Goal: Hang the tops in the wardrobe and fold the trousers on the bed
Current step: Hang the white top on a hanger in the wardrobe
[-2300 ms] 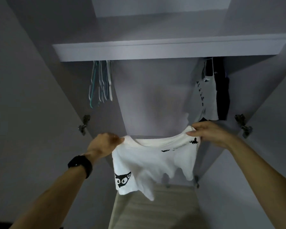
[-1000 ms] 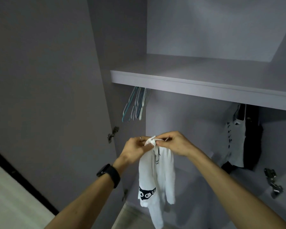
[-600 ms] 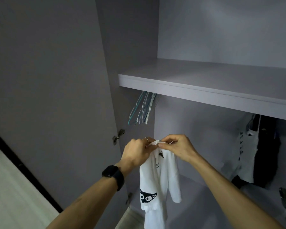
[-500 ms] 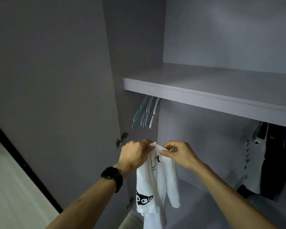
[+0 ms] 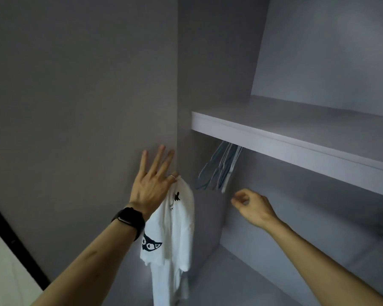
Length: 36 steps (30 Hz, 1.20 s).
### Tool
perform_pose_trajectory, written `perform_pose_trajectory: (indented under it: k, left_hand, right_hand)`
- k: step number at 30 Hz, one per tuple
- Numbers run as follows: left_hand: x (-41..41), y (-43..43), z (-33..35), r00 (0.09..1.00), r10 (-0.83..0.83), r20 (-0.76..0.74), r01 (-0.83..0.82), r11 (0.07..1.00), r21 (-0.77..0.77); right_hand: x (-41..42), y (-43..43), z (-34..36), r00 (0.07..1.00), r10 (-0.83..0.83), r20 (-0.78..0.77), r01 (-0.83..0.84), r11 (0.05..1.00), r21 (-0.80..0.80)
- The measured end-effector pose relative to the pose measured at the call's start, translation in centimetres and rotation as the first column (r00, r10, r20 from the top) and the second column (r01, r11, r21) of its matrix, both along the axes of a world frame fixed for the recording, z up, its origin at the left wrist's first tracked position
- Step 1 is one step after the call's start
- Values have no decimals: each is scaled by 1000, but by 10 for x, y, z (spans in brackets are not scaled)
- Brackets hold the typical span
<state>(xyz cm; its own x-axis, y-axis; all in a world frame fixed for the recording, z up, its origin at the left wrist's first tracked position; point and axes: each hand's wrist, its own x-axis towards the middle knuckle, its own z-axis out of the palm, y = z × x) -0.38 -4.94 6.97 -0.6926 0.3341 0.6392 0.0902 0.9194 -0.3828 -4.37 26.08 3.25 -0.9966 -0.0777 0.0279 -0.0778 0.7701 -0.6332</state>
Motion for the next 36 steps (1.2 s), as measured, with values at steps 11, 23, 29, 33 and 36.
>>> perform_pose_trajectory:
  k: [11,23,29,33,36]
  left_hand:
    - [-53,-58,-45,928,-77,-364,-21,966,-259]
    - [-50,-51,-57,950,-62,-307,-12,973,-232]
    - [-40,-44,-52,910,-62,-410,-87,938,-334]
    - [-44,-47,-50,906,-102,-411,-46,941,-334]
    - [-48,-51,-51,896,-113,-430,-36,946,-323]
  right_hand:
    - [-114,-60,-68,944,-329,-37,297,890,-347]
    - [-87,-41,-56,924,-380,-39,318,822,-473]
    - [-81,-38,-15,936,-352,-18,307,840,-448]
    - [-79,-34,2,949,-312,32,305,896,-323]
    - [-76,-32,8,960,-278,45,281,941,-188]
